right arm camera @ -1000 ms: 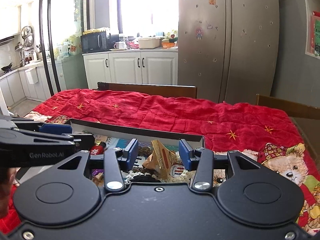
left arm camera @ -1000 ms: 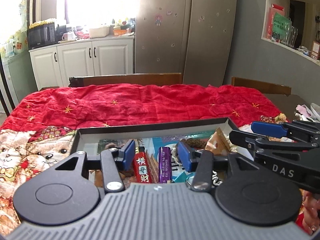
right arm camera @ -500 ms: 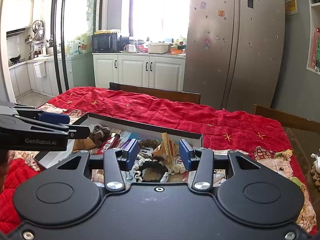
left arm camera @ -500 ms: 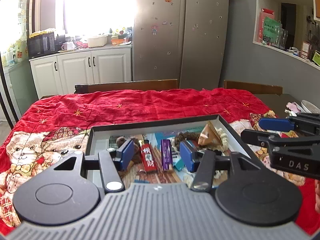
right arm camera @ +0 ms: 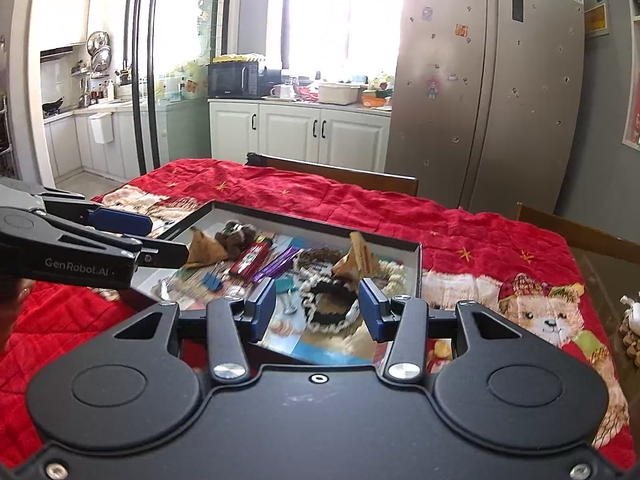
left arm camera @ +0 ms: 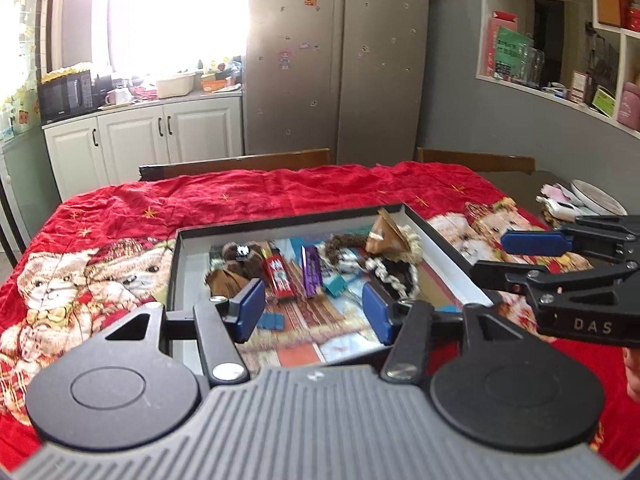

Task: Organize objects
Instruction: 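Withdraw both open grippers from the box toward the remaining items, then grasp the blue crochet ring with the left gripper while the right gripper grasps the brown fuzzy pompom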

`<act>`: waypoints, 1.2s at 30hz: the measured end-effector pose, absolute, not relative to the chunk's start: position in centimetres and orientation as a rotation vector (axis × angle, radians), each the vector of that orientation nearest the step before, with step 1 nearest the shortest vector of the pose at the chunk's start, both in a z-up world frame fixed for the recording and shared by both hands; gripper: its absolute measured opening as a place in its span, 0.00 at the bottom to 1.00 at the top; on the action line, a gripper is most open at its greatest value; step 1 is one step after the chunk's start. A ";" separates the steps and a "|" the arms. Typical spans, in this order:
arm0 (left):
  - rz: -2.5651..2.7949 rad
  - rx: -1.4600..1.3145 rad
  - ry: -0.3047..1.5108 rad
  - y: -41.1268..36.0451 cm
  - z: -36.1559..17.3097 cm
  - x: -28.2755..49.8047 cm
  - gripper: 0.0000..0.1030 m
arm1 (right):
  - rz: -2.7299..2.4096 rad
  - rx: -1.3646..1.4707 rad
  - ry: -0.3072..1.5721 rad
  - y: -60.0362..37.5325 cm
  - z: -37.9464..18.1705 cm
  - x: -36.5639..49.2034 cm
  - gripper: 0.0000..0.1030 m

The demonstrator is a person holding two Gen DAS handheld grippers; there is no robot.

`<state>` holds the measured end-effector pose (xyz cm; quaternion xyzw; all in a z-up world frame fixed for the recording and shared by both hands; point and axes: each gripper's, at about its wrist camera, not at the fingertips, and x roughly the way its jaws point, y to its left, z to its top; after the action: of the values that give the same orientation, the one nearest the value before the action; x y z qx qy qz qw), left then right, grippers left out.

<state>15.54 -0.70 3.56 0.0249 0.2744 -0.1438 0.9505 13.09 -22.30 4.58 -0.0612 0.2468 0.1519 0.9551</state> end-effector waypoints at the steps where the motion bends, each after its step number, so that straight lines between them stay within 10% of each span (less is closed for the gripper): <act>1: -0.300 0.054 0.564 -0.7 3.3 15.2 0.67 | 0.312 -0.121 0.504 -22.3 4.4 12.7 0.43; 30: -0.441 0.041 0.750 -3.4 -5.6 11.8 0.67 | 0.435 -0.093 0.621 -20.5 -1.9 9.9 0.42; 36: -0.431 0.049 0.745 -3.3 -5.5 11.5 0.42 | 0.460 -0.052 0.651 -20.5 -2.4 10.6 0.43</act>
<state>11.52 -3.30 -5.54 0.0237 0.3610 -0.2089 0.9086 10.61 -20.52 -2.45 -0.0255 0.3168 0.2237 0.9214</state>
